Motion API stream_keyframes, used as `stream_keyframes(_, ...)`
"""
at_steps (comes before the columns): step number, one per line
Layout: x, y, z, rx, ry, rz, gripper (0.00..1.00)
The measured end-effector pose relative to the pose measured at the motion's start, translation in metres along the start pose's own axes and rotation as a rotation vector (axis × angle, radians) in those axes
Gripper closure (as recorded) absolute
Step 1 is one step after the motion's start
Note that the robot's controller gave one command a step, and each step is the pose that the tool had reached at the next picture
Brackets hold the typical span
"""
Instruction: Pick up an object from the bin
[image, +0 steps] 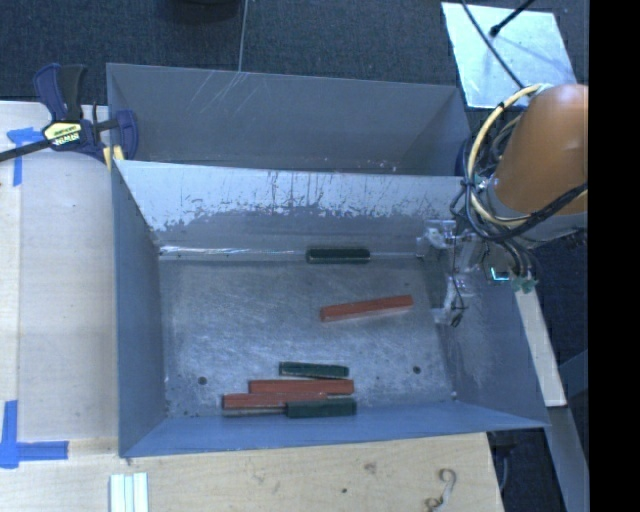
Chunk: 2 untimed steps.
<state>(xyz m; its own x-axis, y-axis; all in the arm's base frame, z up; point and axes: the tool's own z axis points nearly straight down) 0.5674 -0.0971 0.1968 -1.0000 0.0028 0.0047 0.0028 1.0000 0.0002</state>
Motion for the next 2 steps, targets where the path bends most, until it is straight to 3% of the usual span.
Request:
stream_keyframes(1,-0.048,0.024,0.129,0.000,-0.006,-0.070,0.00)
stream_keyframes(2,-0.027,0.056,0.094,-0.001,-0.008,-0.097,0.00)
